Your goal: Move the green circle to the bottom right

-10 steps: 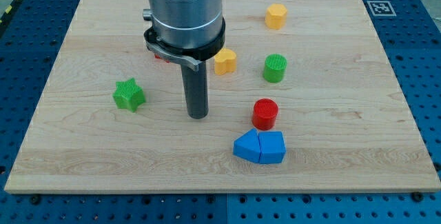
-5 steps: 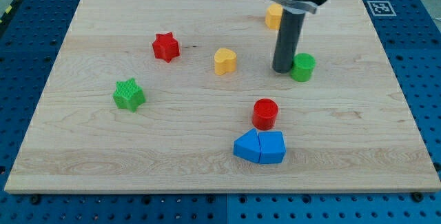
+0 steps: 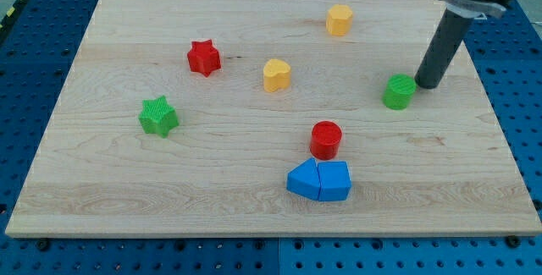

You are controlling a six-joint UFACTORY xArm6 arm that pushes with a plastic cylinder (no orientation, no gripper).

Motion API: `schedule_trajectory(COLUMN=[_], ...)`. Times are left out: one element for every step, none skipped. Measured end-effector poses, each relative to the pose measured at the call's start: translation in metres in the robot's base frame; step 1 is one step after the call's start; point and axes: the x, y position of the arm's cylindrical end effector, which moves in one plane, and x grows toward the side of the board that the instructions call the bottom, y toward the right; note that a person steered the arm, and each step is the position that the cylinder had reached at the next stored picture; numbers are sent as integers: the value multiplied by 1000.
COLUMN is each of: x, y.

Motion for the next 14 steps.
schedule_trajectory(x=[-9,-8,-8,8,32,51,76,93,112,119,120,141,142,143], y=[-4,-41,-83,-64,-20,6,7,7,7,6,-21,-24,-32,-70])
